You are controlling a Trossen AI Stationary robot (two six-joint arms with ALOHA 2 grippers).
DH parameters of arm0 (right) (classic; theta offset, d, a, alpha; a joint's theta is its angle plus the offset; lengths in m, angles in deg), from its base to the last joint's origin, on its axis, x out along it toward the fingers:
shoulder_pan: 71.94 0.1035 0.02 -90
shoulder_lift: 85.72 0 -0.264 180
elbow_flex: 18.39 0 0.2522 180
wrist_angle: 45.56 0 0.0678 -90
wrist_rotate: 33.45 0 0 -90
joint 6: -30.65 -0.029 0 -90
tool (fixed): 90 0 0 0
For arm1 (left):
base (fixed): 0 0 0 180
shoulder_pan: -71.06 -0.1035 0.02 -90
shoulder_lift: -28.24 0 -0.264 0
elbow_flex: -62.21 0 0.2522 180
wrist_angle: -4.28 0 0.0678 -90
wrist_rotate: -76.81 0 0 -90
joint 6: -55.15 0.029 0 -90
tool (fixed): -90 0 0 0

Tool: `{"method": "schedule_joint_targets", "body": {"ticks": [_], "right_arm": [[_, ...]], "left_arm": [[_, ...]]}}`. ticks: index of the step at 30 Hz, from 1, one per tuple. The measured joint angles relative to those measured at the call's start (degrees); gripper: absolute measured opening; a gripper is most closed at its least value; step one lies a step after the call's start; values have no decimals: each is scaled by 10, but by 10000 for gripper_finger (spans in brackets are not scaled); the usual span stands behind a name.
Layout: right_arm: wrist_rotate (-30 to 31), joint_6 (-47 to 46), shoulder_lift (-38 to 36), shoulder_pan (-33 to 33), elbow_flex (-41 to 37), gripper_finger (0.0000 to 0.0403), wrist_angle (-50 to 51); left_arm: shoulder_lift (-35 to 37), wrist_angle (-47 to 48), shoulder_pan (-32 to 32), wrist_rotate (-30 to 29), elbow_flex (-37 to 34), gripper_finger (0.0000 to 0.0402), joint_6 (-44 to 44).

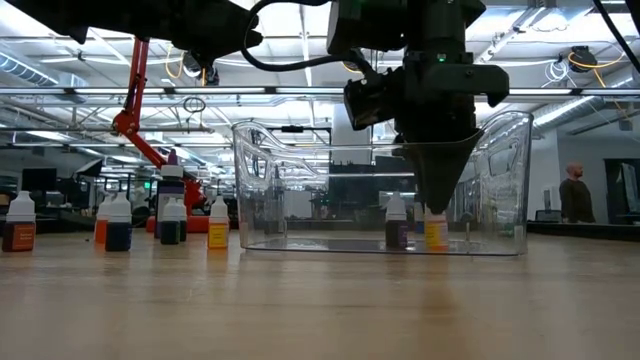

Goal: Pick & Place food coloring
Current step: Put the small orange food coloring bottle into the transparent bin, then put the right small orange food coloring bottle into the transparent bin

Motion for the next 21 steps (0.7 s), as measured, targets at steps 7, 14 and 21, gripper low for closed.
{"method": "schedule_joint_targets", "body": {"ticks": [7,14,21], "right_arm": [[-1,-35,4,0,-3,132,2],[0,-63,-23,0,-2,149,8],[4,-85,-89,0,-2,133,12]], "left_arm": [[0,0,0,0,0,196,0],[0,-1,0,0,0,204,-1],[0,-2,0,0,0,192,-3]]}}
